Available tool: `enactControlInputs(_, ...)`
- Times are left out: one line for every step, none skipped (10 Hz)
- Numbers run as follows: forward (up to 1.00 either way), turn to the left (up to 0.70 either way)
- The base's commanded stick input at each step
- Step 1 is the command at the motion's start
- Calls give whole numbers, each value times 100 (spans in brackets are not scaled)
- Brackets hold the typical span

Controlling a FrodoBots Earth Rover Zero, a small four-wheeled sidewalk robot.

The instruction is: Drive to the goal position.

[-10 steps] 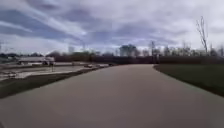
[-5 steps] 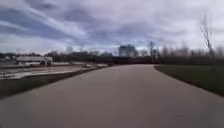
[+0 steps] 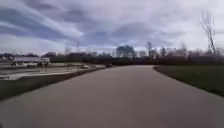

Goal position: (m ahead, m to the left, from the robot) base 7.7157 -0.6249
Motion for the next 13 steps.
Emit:
enactControlInputs(100,0)
enactControlInputs(100,0)
enactControlInputs(100,0)
enactControlInputs(100,0)
enactControlInputs(100,0)
enactControlInputs(100,0)
enactControlInputs(100,0)
enactControlInputs(100,0)
enactControlInputs(100,-2)
enactControlInputs(100,-12)
enactControlInputs(100,-25)
enactControlInputs(100,-34)
enactControlInputs(100,-38)
